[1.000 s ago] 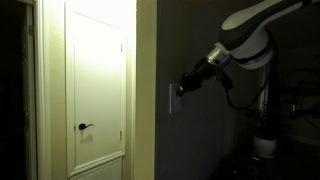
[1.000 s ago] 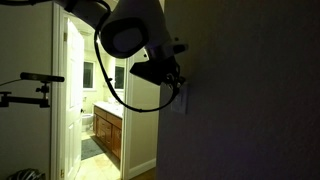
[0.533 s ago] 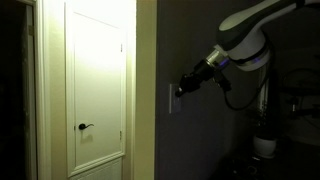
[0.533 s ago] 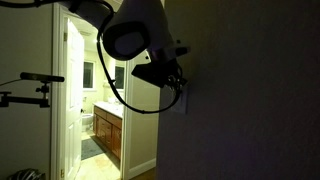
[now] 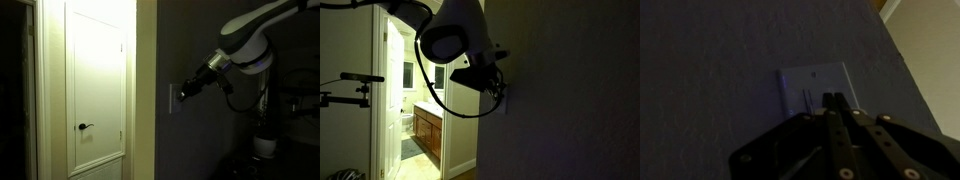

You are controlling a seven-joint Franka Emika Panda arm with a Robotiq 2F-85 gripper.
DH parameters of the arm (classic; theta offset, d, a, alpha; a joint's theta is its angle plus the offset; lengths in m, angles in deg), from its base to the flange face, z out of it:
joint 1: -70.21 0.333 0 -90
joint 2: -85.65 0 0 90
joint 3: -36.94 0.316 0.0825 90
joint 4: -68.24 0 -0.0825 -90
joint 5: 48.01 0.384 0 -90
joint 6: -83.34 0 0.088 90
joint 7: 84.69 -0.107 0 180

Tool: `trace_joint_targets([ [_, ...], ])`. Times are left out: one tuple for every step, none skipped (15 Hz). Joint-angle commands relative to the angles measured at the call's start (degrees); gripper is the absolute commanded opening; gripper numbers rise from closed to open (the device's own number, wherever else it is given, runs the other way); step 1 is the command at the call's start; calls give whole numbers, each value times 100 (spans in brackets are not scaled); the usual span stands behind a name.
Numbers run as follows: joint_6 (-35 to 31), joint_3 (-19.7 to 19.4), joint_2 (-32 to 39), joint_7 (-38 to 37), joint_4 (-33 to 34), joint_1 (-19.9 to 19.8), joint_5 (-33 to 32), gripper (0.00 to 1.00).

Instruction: Push the switch

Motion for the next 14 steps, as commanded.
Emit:
trace_joint_targets([
  [282,-84,-576,312,-745,-66,-69,6],
  [343,-103,-661,308,-899,-92,-138,6],
  [418,-114,-753,259,-1054,-136,-256,6],
  [560,-135,-833,251,-1175,-167,-315,6],
  [613,-206,-903,131,-1294,-140,-504,6],
  [808,-245,-977,68,-1394,-166,-680,6],
  [933,-276,-1025,-12,-1484,-190,-886,6],
  [1109,-315,-1073,-41,-1549,-201,-1047,6],
  [1258,-354,-1110,-77,-1608,-206,-1194,6],
  [1370,-381,-1148,-121,-1653,-213,-1329,6],
  [1471,-396,-1180,-159,-1692,-225,-1443,8],
  [1548,-410,-1204,-175,-1719,-234,-1534,30],
  [1613,-422,-1232,-182,-1745,-236,-1613,33],
  [1676,-428,-1255,-196,-1764,-240,-1682,29],
])
